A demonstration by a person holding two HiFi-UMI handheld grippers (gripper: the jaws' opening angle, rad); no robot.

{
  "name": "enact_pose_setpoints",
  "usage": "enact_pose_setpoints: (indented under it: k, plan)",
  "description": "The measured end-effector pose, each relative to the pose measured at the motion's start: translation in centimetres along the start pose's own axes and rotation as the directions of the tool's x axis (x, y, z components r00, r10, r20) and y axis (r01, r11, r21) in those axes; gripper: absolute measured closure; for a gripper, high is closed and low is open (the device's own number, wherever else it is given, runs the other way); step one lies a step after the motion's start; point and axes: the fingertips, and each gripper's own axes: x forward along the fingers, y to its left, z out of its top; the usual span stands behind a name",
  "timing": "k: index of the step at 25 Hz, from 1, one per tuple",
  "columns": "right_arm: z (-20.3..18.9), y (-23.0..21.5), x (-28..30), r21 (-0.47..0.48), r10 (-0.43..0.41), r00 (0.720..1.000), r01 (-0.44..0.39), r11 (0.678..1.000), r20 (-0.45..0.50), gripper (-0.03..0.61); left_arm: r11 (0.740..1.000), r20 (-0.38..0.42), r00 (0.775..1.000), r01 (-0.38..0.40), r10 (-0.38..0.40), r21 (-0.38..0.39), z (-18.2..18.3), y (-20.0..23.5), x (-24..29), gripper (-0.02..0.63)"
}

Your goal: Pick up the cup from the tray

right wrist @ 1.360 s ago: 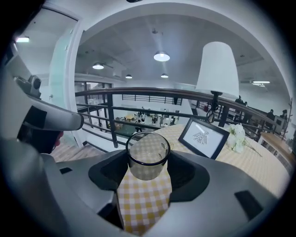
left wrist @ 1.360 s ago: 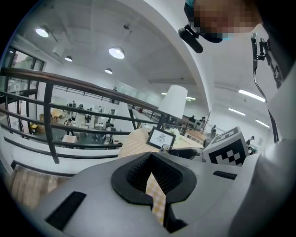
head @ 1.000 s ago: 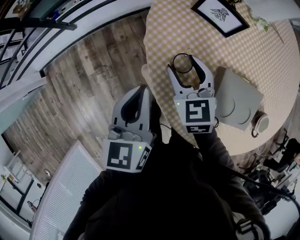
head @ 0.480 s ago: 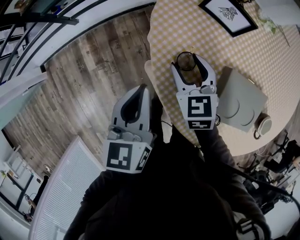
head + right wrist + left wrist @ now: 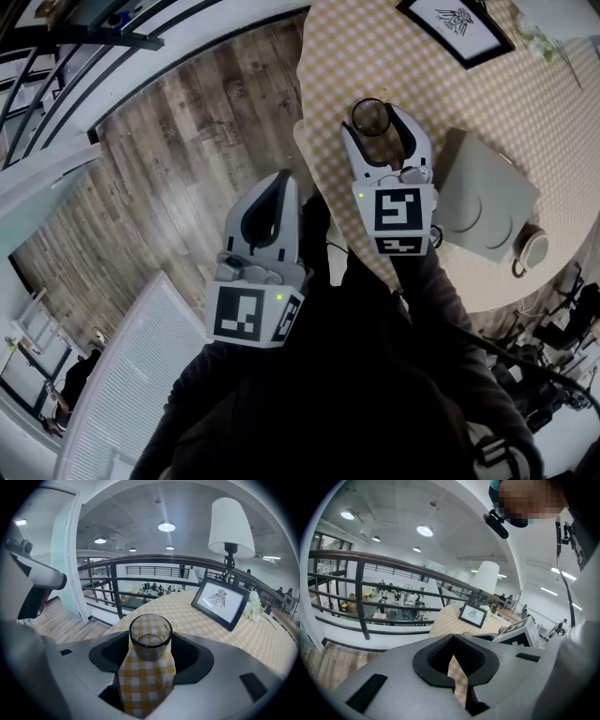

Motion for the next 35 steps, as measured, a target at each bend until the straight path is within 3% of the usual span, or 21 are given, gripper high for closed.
enact_pose_setpoints:
  k: [7, 12, 14, 19, 22, 25, 32, 35]
  plan:
    - [1.2, 0.0, -2.4, -0.006, -0.008, 0.998, 0.008, 1.000, 0.056, 0.321, 1.000, 0.016, 1.000, 0.009, -0.010, 0.028, 0.0, -2.0, -0.9, 0.608]
    - [4.5, 1.5, -6.3, -0.064, 0.052, 0.975, -0.039, 0.997, 0.217, 0.321, 0.998, 0.046, 0.999, 0.014, -0.017, 0.065, 0.0, -4.1, -1.5, 0.609]
    - [4.7, 1.2, -9.0, -0.027, 0.050, 0.960, -0.045, 0.999, 0.274, 0.321, 0.996, 0.062, 0.998, 0.025, -0.030, 0.081, -0.3, -5.8, -2.2, 0.609]
    - [3.8, -1.0, -17.1, 0.030, -0.030, 0.930, 0.020, 0.999, 0.365, 0.339, 0.989, 0.103, 0.990, 0.085, -0.097, 0.119, 0.0, -11.8, -4.5, 0.609]
    - [2.7, -3.1, -22.6, 0.073, -0.102, 0.905, 0.079, 0.994, 0.413, 0.490, 0.978, 0.130, 0.979, 0.139, -0.160, 0.155, 0.3, -16.4, -5.3, 0.609]
    - [0.8, -4.6, -27.6, 0.092, -0.150, 0.895, 0.123, 0.988, 0.420, 0.549, 0.961, 0.152, 0.963, 0.192, -0.223, 0.198, 0.4, -21.2, -6.2, 0.608]
    - [-3.4, -7.2, -37.5, 0.254, -0.264, 0.879, 0.171, 0.952, 0.397, 0.569, 0.920, 0.206, 0.922, 0.263, -0.328, 0.289, 0.9, -30.1, -9.4, 0.609]
    - [-3.8, -8.9, -40.6, 0.294, -0.317, 0.853, 0.204, 0.934, 0.415, 0.569, 0.902, 0.235, 0.903, 0.272, -0.360, 0.336, 1.7, -33.0, -10.1, 0.609]
